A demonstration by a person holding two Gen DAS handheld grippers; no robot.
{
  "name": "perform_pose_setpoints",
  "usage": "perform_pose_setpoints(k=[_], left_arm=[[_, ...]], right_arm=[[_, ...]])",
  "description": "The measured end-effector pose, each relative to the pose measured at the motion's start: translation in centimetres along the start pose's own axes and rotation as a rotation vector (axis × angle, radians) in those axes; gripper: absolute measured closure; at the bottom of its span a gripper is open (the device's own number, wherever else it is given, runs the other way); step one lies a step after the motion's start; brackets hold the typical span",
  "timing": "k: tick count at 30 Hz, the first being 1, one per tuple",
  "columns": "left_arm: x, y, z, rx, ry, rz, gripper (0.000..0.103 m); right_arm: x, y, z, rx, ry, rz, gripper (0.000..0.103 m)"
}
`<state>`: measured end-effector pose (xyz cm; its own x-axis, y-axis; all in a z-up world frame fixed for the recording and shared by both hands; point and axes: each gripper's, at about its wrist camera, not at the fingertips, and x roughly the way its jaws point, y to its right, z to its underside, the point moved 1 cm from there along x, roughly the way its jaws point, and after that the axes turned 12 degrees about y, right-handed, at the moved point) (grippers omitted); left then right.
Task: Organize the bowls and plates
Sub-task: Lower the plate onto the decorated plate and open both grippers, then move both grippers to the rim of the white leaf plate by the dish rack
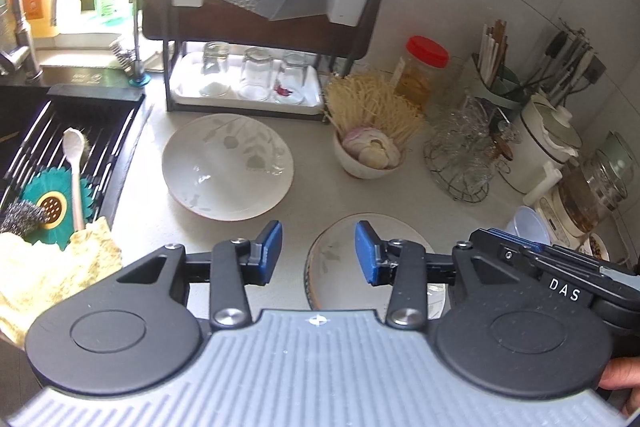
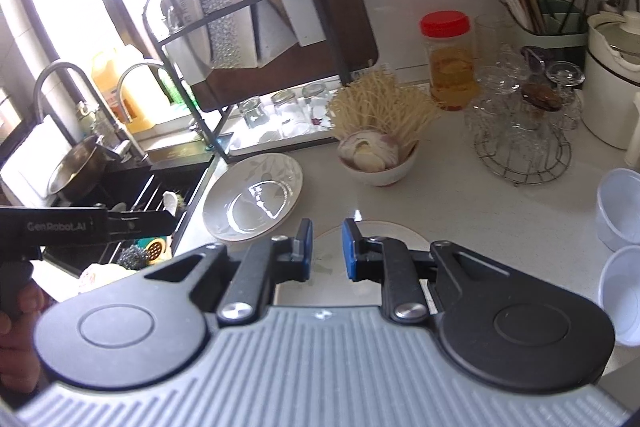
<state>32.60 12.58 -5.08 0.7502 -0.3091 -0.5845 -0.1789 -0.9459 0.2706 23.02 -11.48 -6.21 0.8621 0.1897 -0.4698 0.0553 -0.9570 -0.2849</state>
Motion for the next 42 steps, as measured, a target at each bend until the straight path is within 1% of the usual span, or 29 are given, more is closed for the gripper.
perform_pose_setpoints(k=[16,20,27,32,42], left_arm=[[-1.3,-3.6,0.8,-0.081,0.005,-0.13,0.053],[-1.3,-5.2,0.8,-0.114,0.001,-0.16,0.052],[-0.5,-7.5,1.0,-0.133,-0.025,-0.194,0.052],[0.7,-9.6,0.2,-0.156,-0.034,-0.2,0.051],[5.1,-14.1,-1.7,-0.156,-0.072,-0.151,0.047]], right_arm=[[2.9,-2.9,0.2,-0.071,-0.073,-0.099,0.083],[3.9,-3.4,0.2,-0.078,-0.089,-0.103,0.083],[5.7,-4.2,0.1,-0.086,-0.119,-0.1,0.083],[7.5,-4.8,-0.1,-0.08,-0.142,-0.084,0.083],[12.4,-6.0,-0.7,-0.062,-0.17,-0.021,0.083]])
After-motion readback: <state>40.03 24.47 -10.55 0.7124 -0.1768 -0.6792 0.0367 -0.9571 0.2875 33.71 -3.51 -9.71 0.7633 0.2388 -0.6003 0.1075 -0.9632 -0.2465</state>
